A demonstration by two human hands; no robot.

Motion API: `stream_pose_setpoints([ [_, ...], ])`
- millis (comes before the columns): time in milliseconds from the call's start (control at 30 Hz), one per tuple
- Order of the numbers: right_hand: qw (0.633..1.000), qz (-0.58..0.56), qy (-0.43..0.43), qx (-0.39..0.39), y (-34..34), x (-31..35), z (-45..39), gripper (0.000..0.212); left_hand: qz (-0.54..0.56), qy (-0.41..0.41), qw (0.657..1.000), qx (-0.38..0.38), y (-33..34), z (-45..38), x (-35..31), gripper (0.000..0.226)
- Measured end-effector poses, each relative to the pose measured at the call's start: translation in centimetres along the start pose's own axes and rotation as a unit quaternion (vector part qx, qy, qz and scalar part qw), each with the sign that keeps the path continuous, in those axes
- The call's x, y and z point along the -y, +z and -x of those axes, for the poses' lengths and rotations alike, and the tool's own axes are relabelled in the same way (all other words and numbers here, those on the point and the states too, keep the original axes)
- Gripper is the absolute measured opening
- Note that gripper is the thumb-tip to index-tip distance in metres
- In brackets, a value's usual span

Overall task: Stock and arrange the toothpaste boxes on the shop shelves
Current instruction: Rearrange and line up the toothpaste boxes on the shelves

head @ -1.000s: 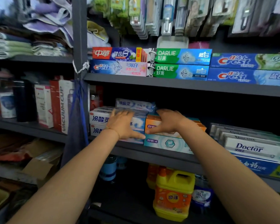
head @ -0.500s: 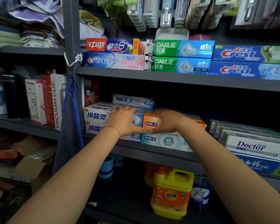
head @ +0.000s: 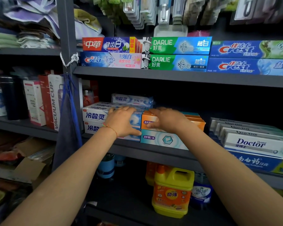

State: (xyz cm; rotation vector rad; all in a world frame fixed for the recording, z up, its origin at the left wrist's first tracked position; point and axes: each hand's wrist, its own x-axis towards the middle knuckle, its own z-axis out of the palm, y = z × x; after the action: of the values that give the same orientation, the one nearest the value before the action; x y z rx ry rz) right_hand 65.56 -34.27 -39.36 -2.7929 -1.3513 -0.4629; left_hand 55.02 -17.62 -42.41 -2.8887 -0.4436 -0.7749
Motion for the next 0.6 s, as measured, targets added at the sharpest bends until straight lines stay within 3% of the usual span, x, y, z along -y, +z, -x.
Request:
stream_pose_setpoints([
  [400, 1.000, 0.002, 0.003, 0.000, -0.06, 0.15, -0.21, 0.079, -0.013, -0.014, 1.000, -0.013, 0.37, 0.23, -0.54, 0.103],
  [600, 1.000, 0.017, -0.012, 0.003, -0.24, -0.15, 0.26, 0.103, -0.019, -0.025, 0.999, -0.019, 0.51, 0.15, -0.94, 0.102],
])
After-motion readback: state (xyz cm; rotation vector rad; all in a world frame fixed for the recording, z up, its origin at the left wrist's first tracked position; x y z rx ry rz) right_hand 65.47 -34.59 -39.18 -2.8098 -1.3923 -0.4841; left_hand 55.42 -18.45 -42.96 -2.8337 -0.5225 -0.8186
